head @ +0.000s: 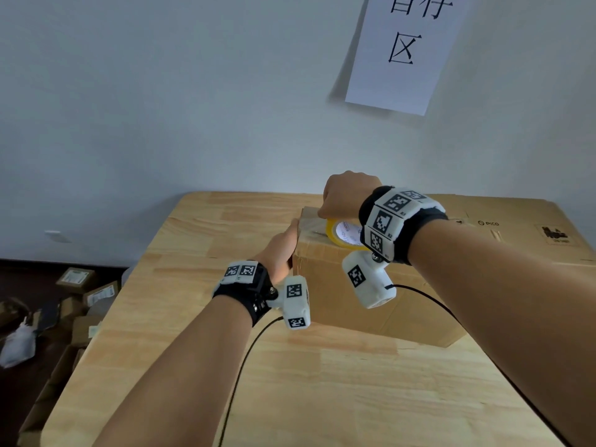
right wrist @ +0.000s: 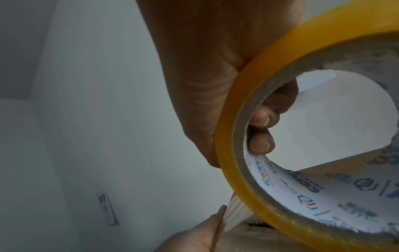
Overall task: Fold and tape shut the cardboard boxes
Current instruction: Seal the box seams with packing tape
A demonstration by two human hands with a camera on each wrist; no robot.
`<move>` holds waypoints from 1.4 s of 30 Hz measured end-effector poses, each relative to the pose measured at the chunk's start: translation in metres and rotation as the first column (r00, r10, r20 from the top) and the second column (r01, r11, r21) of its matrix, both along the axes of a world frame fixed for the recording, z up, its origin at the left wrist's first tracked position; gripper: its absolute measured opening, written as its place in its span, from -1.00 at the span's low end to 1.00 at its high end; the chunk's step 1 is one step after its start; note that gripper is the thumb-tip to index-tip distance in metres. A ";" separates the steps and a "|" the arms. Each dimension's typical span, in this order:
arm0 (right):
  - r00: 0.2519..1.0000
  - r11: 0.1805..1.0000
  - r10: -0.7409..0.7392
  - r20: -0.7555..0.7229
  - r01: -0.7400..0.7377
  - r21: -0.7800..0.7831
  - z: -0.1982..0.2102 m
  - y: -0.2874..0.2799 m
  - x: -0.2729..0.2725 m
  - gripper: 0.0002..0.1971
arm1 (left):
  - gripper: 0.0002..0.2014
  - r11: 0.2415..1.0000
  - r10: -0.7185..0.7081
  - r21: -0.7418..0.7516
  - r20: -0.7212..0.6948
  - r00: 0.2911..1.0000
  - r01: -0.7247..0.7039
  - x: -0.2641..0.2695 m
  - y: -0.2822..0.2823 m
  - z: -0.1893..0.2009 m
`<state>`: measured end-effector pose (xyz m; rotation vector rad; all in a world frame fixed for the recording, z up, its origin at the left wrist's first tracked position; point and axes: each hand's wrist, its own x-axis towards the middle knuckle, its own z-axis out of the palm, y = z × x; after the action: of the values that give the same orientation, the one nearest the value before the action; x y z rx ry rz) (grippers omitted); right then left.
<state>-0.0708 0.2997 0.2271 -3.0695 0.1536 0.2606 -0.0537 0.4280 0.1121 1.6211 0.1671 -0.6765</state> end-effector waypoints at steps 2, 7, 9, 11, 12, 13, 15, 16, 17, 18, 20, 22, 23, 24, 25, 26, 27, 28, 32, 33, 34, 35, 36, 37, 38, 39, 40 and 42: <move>1.000 1.000 0.006 -0.004 -0.006 -0.005 0.002 0.001 0.000 -0.90 | -0.32 0.996 -0.057 0.079 0.071 0.996 0.051 0.007 0.002 0.004; 1.000 1.000 0.021 0.002 -0.021 -0.019 0.003 0.001 -0.001 -0.81 | -0.32 0.976 -0.215 0.105 0.296 0.931 0.192 0.010 -0.013 0.017; 0.999 0.999 0.026 0.023 -0.026 -0.030 0.001 0.001 -0.002 -0.75 | -0.50 0.968 -0.239 0.182 0.465 0.852 0.172 0.004 -0.018 0.017; 0.999 0.999 0.032 0.025 -0.031 -0.027 0.000 0.001 -0.002 -0.73 | -0.56 0.973 -0.212 0.189 0.504 0.837 0.133 0.000 -0.018 0.016; 0.999 0.999 0.033 0.020 -0.033 -0.019 0.001 0.000 -0.002 -0.72 | -0.57 0.974 -0.205 0.189 0.502 0.840 0.125 -0.001 -0.017 0.015; 0.999 0.999 0.034 0.015 -0.034 -0.006 0.002 0.000 -0.003 -0.72 | -0.57 0.974 -0.205 0.191 0.497 0.843 0.124 -0.001 -0.016 0.014; 0.999 0.999 0.032 0.013 -0.033 0.026 0.003 -0.001 -0.005 -0.73 | -0.56 0.972 -0.210 0.203 0.503 0.838 0.121 0.001 -0.017 0.012; 0.999 0.998 0.031 0.014 -0.032 0.051 0.004 -0.003 -0.005 -0.73 | -0.56 0.970 -0.212 0.211 0.510 0.834 0.118 0.001 -0.018 0.012; 0.999 0.996 0.025 0.019 -0.027 0.088 0.004 -0.007 -0.005 -0.74 | -0.56 0.969 -0.215 0.217 0.514 0.830 0.117 0.000 -0.019 0.013; 1.000 0.990 0.008 0.024 -0.011 0.140 0.004 -0.011 -0.006 -0.74 | -0.56 0.970 -0.216 0.213 0.519 0.827 0.120 -0.001 -0.019 0.014; 0.999 0.966 -0.029 0.034 0.019 0.259 0.006 -0.022 -0.008 -0.66 | -0.57 0.972 -0.211 0.199 0.536 0.818 0.121 -0.002 -0.018 0.015; 0.998 0.950 -0.038 0.047 0.022 0.311 0.005 -0.030 -0.012 -0.53 | -0.60 0.969 -0.228 0.208 0.545 0.807 0.133 0.001 -0.019 0.015; 0.997 0.947 -0.037 0.062 0.015 0.320 0.004 -0.032 -0.014 -0.51 | -0.61 0.964 -0.251 0.218 0.543 0.801 0.154 0.003 -0.019 0.014; 0.996 0.943 -0.033 0.078 0.006 0.331 0.003 -0.034 -0.015 -0.50 | -0.61 0.958 -0.272 0.227 0.542 0.795 0.173 0.005 -0.019 0.012; 0.996 0.937 -0.029 0.090 -0.004 0.351 0.001 -0.036 -0.016 -0.49 | -0.61 0.957 -0.278 0.227 0.537 0.796 0.181 0.008 -0.019 0.010; 0.995 0.924 -0.032 0.093 -0.006 0.382 0.000 -0.039 -0.017 -0.48 | -0.60 0.958 -0.275 0.220 0.529 0.803 0.183 0.009 -0.020 0.008; 0.995 0.908 -0.042 0.093 -0.001 0.419 -0.002 -0.042 -0.018 -0.45 | -0.60 0.959 -0.273 0.219 0.530 0.803 0.182 0.010 -0.020 0.006; 0.994 0.892 -0.063 0.094 0.014 0.452 -0.003 -0.045 -0.020 -0.42 | -0.61 0.957 -0.277 0.227 0.533 0.799 0.181 0.011 -0.020 0.004; 0.979 0.866 -0.141 0.145 0.051 0.498 -0.006 -0.047 -0.026 -0.41 | -0.66 0.960 -0.254 0.243 0.559 0.789 0.137 0.010 -0.023 0.002; 0.978 0.864 -0.145 0.150 0.051 0.500 -0.005 -0.046 -0.027 -0.42 | -0.69 0.967 -0.228 0.224 0.558 0.798 0.120 0.009 -0.024 0.002; 0.977 0.863 -0.148 0.152 0.052 0.502 -0.005 -0.046 -0.027 -0.42 | -0.71 0.973 -0.205 0.207 0.559 0.804 0.104 0.009 -0.025 0.001; 0.977 0.862 -0.149 0.153 0.053 0.504 -0.005 -0.046 -0.028 -0.42 | -0.71 0.977 -0.185 0.195 0.563 0.806 0.088 0.009 -0.026 0.002; 0.977 0.861 -0.151 0.153 0.054 0.506 -0.005 -0.047 -0.028 -0.41 | -0.69 0.979 -0.170 0.190 0.567 0.806 0.073 0.007 -0.026 0.003; 0.976 0.859 -0.153 0.152 0.055 0.509 -0.005 -0.048 -0.029 -0.41 | -0.65 0.981 -0.158 0.185 0.571 0.805 0.062 0.006 -0.027 0.004; 0.976 0.857 -0.153 0.152 0.055 0.512 -0.006 -0.049 -0.030 -0.41 | -0.61 0.982 -0.146 0.183 0.576 0.804 0.048 0.005 -0.028 0.004; 0.976 0.856 -0.153 0.153 0.054 0.514 -0.006 -0.049 -0.031 -0.40 | -0.58 0.982 -0.137 0.187 0.584 0.800 0.031 0.004 -0.029 0.005; 0.976 0.856 -0.155 0.155 0.054 0.515 -0.006 -0.049 -0.032 -0.40 | -0.57 0.981 -0.130 0.194 0.593 0.795 0.015 0.003 -0.029 0.006; 0.973 0.857 -0.164 0.161 0.060 0.511 -0.005 -0.047 -0.034 -0.40 | -0.58 0.979 -0.124 0.202 0.594 0.795 0.002 0.002 -0.030 0.008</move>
<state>-0.1044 0.2524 0.2221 -2.5303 0.2148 -0.0184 -0.0516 0.3981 0.1196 1.9609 -0.3055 -0.1594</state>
